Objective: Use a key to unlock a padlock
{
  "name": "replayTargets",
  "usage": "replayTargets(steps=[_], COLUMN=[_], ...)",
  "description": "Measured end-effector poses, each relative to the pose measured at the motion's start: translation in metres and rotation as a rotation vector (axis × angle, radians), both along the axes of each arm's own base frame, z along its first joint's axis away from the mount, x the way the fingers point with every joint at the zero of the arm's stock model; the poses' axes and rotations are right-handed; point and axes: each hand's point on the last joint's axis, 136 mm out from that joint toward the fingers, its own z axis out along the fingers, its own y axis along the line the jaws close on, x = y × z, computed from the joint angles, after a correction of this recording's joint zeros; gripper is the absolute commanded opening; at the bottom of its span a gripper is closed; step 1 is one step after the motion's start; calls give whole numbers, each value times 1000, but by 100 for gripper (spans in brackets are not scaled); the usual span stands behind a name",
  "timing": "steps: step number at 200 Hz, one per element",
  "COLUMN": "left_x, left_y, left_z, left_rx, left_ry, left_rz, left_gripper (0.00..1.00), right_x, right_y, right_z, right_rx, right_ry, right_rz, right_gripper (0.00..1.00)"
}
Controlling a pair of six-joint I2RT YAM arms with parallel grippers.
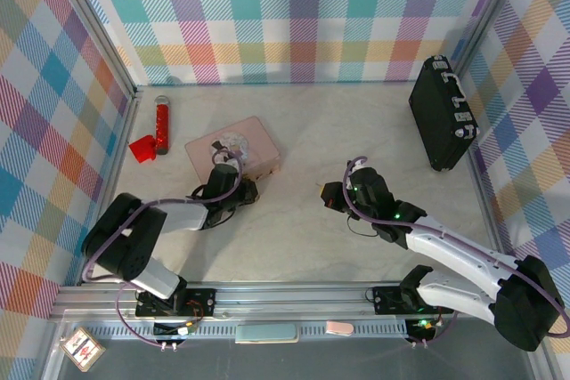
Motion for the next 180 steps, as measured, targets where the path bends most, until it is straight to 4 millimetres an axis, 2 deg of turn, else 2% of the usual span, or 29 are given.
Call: replayTargets(steps=[44,66,109,140,180], left_x=[-20,-28,-23,-20,-13], left_y=[22,28,24,22,20], left_z=[-5,-9,1,-5,-6], left_rx=[42,42,13,18,30], left_ry=[-38,-47,-98,-93,-91], left_rz=[30,38,34,26,24], left_gripper=[44,51,60,60,52], right_x=[0,-1,-1,-1,-1], right_y=[4,5,9,10,10], right_z=[-9,-10,-12,-12,-12], right_rx=[1,5,13,18,20], right_ry=[36,45,53,58,60], right_rz=[6,8,17,21,22], right_gripper=[0,0,0,0,0])
